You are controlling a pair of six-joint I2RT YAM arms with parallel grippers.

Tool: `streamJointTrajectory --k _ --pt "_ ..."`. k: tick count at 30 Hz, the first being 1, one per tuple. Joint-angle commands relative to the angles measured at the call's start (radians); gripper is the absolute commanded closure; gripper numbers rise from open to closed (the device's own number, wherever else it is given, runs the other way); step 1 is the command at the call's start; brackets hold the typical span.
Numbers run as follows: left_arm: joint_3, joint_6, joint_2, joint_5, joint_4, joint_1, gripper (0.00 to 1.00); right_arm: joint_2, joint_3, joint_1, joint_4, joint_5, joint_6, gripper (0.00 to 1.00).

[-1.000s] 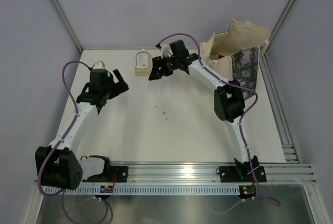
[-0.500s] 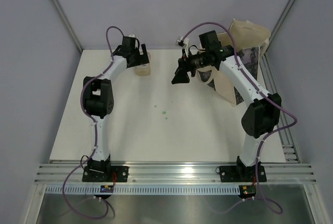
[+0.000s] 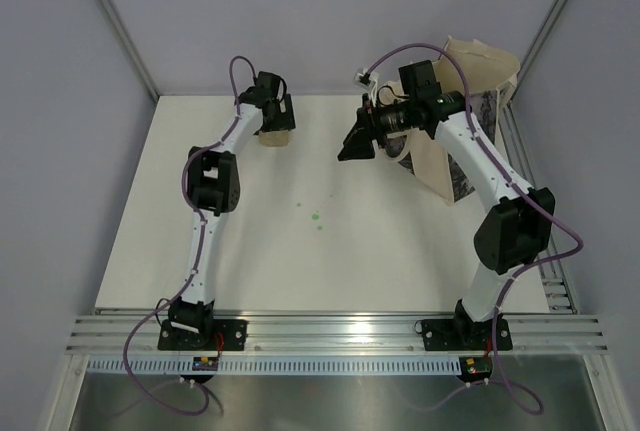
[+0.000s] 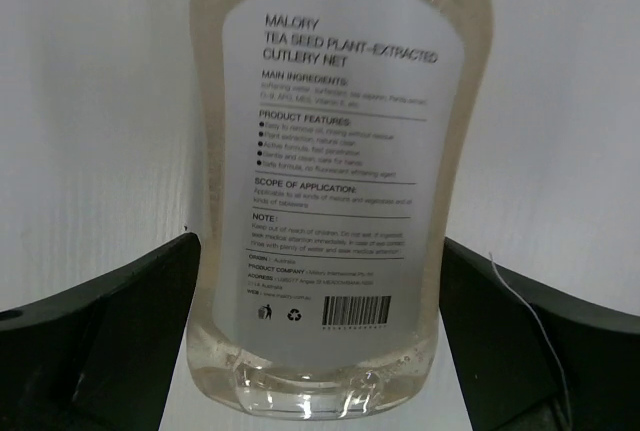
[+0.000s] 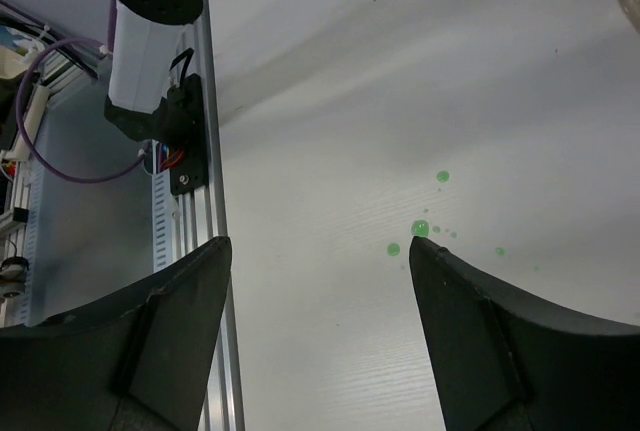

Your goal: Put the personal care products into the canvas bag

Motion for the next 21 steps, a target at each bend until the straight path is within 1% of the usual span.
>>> streamJointTrajectory --k 1,3,5,7,8,10,11,12,13,14,15,16,17,19,20,21 --pt "0.041 -0.016 0.027 -0.024 -0.128 -0.008 0.03 -0.054 0.030 -0.028 0.073 -0.071 0.079 0.20" --pt "0.026 -0.016 0.031 -0.026 -0.167 -0.008 0.05 -0.057 0.036 -0.042 0.081 -0.082 0.086 0.21" --pt "0.017 -0.014 0.030 -0.031 -0.185 -0.008 0.17 -0.060 0.044 -0.050 0.081 -0.089 0.091 0.21" --pt "-0.009 0.001 0.013 -0.027 -0.178 -0.008 0.35 -0.062 0.048 -0.057 0.081 -0.097 0.093 0.21" --pt "-0.022 0.006 0.001 -0.026 -0.155 -0.009 0.53 -0.064 0.054 -0.060 0.075 -0.100 0.093 0.21" --pt "-0.104 0.021 -0.071 0.005 -0.100 -0.008 0.69 -0.068 0.065 -0.067 0.070 -0.114 0.094 0.22" --pt "-0.144 0.021 -0.106 0.035 -0.031 -0.009 0.84 -0.076 0.068 -0.067 0.064 -0.119 0.094 0.22" --pt "-0.189 0.023 -0.145 0.058 0.008 -0.008 0.90 -0.079 0.071 -0.068 0.059 -0.128 0.091 0.21" --pt "-0.291 0.021 -0.236 0.092 0.049 -0.008 0.95 -0.083 0.077 -0.068 0.053 -0.132 0.086 0.21" --pt "-0.348 0.018 -0.287 0.165 0.139 -0.006 1.00 -0.094 0.086 -0.068 0.038 -0.137 0.071 0.21" --pt "-0.409 -0.002 -0.339 0.205 0.184 -0.006 1.00 -0.099 0.091 -0.068 0.032 -0.143 0.065 0.21" --pt "-0.477 -0.016 -0.452 0.251 0.241 -0.006 1.00 -0.105 0.096 -0.068 0.029 -0.146 0.057 0.21" --pt "-0.631 -0.029 -0.511 0.340 0.369 -0.003 1.00 -0.113 0.096 -0.070 0.033 -0.151 0.060 0.21" --pt "-0.785 -0.101 -0.626 0.437 0.500 0.009 1.00 -0.123 0.074 -0.068 0.049 -0.158 0.092 0.20" --pt "-0.941 -0.135 -0.731 0.548 0.640 0.015 1.00 -0.140 0.055 -0.067 0.109 -0.158 0.120 0.20" --pt "-1.017 -0.240 -0.781 0.609 0.713 0.028 1.00 -0.149 0.027 -0.068 0.160 -0.152 0.169 0.20"
